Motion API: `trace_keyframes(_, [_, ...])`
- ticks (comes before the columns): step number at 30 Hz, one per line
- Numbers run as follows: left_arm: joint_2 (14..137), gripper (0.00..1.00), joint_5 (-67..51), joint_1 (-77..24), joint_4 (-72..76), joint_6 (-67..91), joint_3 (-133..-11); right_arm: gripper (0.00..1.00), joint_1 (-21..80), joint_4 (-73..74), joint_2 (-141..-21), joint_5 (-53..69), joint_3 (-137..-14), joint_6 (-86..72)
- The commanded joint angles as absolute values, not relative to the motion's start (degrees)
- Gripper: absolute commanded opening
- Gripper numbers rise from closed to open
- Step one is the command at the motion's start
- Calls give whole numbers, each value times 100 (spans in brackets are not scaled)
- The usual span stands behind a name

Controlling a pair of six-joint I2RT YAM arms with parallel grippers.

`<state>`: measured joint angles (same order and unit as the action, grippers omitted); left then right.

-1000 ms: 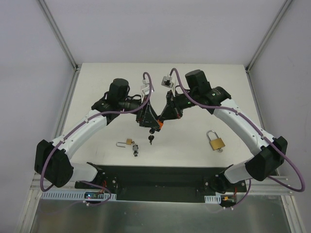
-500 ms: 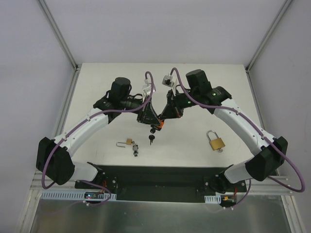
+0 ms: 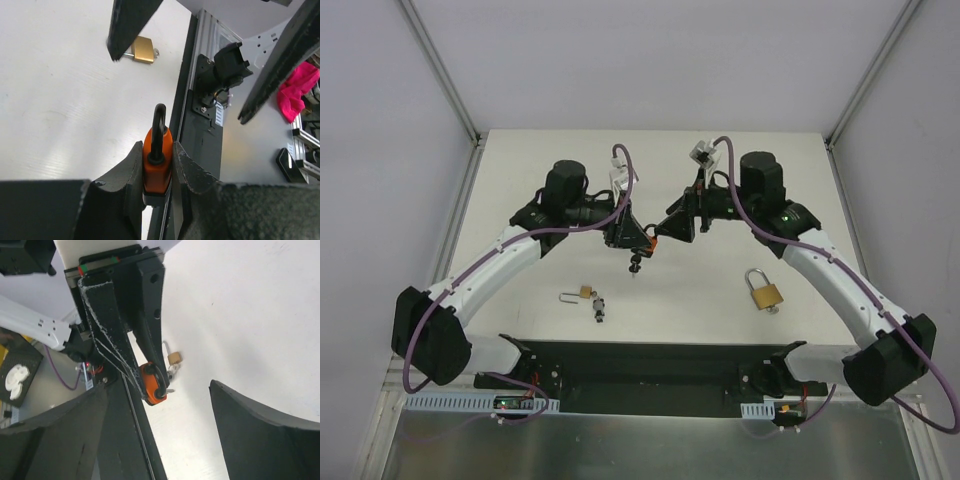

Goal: Lock with the key
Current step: Lock the lock.

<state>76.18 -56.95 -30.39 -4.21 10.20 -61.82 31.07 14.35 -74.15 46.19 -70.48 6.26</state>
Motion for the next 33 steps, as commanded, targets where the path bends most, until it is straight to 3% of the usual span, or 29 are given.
trace_keyframes(1, [7058,0,-5414,-3094,796,1414,-6013,89,2980,-341,-6900,4456,-6548,-280])
trace_keyframes(7, [6680,0,-5466,-3094,2301,2161,-5555,89,2971,-1168,-7004,4903,-6337,-896])
trace_keyframes(10, [6706,0,-5563,-3094,2662,2381,-5546,80,2979,-1633,-7031,5053,-6258,-1230])
trace_keyframes(11, [6741,0,-5590,-3094,2767,2486,-5546,71,2988,-1765,-7040,5080,-6223,-1317])
trace_keyframes(22, [6838,0,-5774,-3103,3401,2830,-5520,41,3120,-2795,-7330,5326,-6196,-2074])
trace_keyframes(25, [6855,0,-5809,-3103,3454,2883,-5528,17,3172,-2900,-7365,5379,-6214,-2100])
trace_keyframes(26, [6864,0,-5818,-3103,3463,2900,-5528,4,3190,-2918,-7383,5388,-6231,-2092])
trace_keyframes(30, [6847,0,-5827,-3103,3481,2909,-5484,1,3191,-2918,-7322,5327,-6205,-2039])
trace_keyframes(33, [6829,12,-5827,-3103,3489,2909,-5423,1,3190,-2909,-7216,5256,-6170,-1978])
